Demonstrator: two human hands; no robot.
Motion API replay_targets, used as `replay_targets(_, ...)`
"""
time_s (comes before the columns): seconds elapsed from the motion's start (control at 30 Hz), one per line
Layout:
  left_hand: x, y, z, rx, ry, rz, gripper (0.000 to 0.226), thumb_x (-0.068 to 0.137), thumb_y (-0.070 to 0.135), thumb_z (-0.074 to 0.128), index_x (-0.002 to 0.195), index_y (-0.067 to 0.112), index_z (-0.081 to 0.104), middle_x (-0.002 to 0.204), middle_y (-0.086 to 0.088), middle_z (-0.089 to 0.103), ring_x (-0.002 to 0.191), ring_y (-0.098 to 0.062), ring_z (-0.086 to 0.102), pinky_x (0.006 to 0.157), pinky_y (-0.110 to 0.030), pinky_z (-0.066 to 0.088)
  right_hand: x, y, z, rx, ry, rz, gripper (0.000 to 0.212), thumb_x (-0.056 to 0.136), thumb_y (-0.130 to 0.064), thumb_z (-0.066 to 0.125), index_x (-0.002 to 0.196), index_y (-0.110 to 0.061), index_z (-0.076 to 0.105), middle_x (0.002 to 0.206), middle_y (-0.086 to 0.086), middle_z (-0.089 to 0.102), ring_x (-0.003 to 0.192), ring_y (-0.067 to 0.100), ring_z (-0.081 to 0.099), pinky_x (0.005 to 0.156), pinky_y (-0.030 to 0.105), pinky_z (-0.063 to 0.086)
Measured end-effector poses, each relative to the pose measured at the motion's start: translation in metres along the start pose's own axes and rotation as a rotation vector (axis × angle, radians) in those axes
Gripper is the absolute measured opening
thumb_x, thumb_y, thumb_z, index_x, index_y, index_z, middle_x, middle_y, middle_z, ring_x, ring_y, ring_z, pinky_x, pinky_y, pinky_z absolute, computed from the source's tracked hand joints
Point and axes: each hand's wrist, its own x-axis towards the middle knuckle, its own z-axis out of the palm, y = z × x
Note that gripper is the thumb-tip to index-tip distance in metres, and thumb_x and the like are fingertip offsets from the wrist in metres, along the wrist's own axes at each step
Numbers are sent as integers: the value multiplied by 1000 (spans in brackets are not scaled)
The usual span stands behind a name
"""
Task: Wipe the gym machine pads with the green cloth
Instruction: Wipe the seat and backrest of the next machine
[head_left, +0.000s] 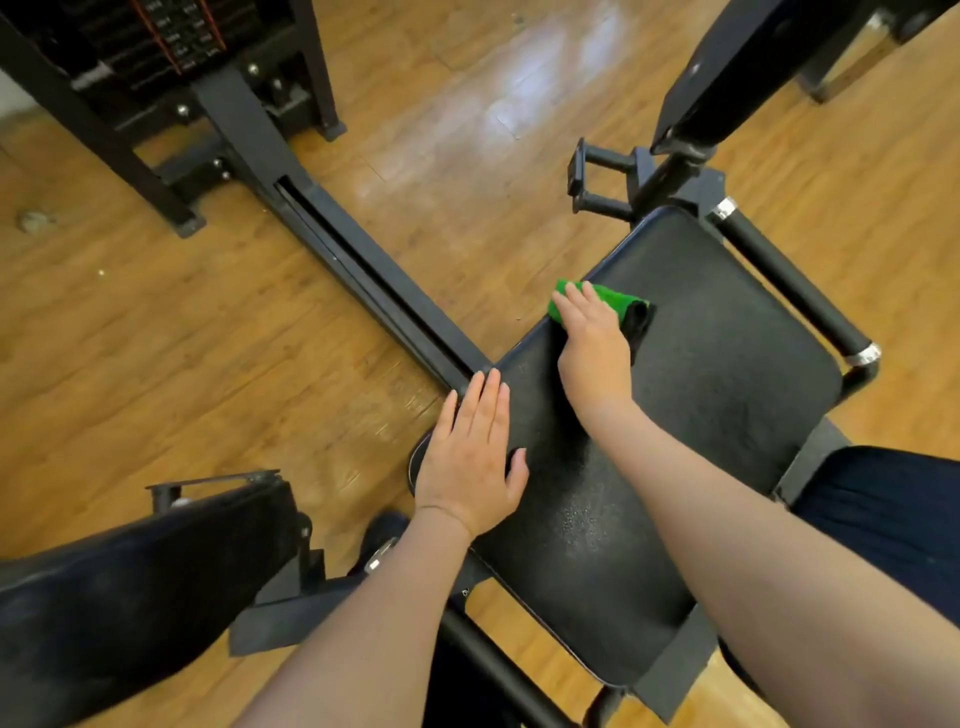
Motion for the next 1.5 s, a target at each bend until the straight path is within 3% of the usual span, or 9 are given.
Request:
replay_targets(0.13, -4, 3, -4, -9, -26, -78, 68, 89, 45, 30, 137, 1, 49, 146, -16, 45, 136, -28, 42, 111, -47, 24, -11, -1, 0, -22, -19, -20, 57, 88, 13, 38, 141, -8, 38, 151, 7, 30, 143, 21, 19, 115, 32, 20)
replay_targets(0.4, -63, 49, -7, -216, -154, -609, 84, 87, 56, 28, 141, -8, 33, 149, -26, 34, 140, -35, 31, 107, -53, 27, -47, -18, -1, 66, -108, -159, 55, 87, 14, 41, 139, -5, 42, 149, 11, 33, 141, 26, 24, 113, 37, 25)
replay_targets(0.53, -70, 74, -14, -345, -196, -767, 104, 90, 69, 36, 141, -1, -22, 149, -18, -31, 138, -27, -27, 113, -43, -11, -72, -25, -1, 97, -193, -402, 57, 72, 22, 55, 126, 2, 55, 135, 19, 50, 128, 37, 43, 101, 48, 41)
replay_targets(0.67, -73, 106, -27, -418, -418, -899, 124, 82, 75, 47, 132, 0, -38, 141, -17, -46, 130, -25, -40, 115, -46, -13, -77, -26, -8, -23, -444, -728, 59, 87, 12, 42, 142, -6, 34, 153, 11, 25, 143, 26, 16, 117, 38, 13)
replay_targets(0.77, -67, 115, -33, -435, -537, -950, 139, 73, 72, 62, 129, -3, -40, 134, -19, -51, 127, -26, -43, 114, -52, -12, -71, -29, -7, -116, -542, -919, 60, 91, 7, 38, 147, -12, 25, 157, 3, 14, 145, 18, 4, 116, 30, -1)
replay_targets(1.1, -32, 114, -32, -448, -877, -1131, 152, 67, 56, 80, 114, -8, -49, 122, -26, -57, 133, -44, -38, 112, -57, -11, -59, -23, 1, -154, -553, -1190, 51, 96, -5, 43, 145, -12, 31, 154, 6, 23, 144, 23, 12, 115, 34, 4)
replay_targets(1.2, -29, 114, -32, -458, -893, -1151, 152, 67, 55, 81, 108, -9, -51, 116, -26, -58, 133, -45, -37, 112, -58, -11, -60, -25, -1, -153, -554, -1140, 56, 94, 0, 35, 147, -17, 24, 157, 0, 14, 145, 16, 2, 112, 27, -7)
replay_targets(1.37, -24, 113, -34, -461, -873, -1164, 152, 67, 55, 80, 109, -8, -51, 114, -27, -59, 132, -46, -38, 112, -58, -11, -60, -24, -1, -155, -546, -1124, 57, 94, -1, 34, 148, -17, 23, 157, -1, 12, 145, 16, 0, 115, 29, -5)
replay_targets(1.5, -50, 128, -30, -453, -623, -1054, 141, 74, 62, 70, 126, -3, -44, 126, -22, -55, 131, -37, -42, 113, -57, -12, -62, -28, -4, -157, -545, -1122, 56, 94, 1, 34, 147, -17, 25, 157, 0, 14, 145, 17, 2, 115, 30, -3)
